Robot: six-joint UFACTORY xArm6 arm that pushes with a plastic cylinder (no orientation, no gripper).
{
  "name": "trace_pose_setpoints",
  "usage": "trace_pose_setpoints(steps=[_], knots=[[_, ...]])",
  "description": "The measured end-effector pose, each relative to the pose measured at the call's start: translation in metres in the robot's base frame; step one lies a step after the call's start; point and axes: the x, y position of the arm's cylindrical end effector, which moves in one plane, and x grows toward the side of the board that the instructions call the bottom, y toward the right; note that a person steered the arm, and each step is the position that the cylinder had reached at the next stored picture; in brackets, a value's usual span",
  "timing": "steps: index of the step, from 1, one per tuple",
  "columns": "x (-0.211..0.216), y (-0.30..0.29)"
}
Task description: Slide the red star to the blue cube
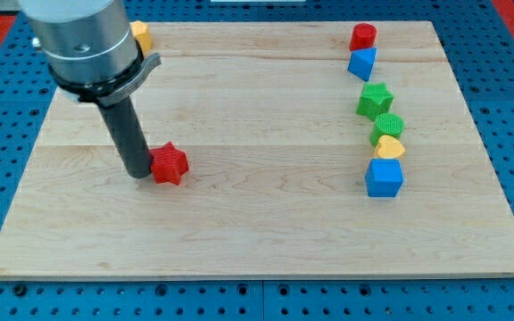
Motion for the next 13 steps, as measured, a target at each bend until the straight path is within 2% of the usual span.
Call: trace_pose_setpoints(steps=[2,4,11,13], knots=[[-0.018,0.022],[-0.017,0.091],[0.073,0.110],[0.069,0.167]])
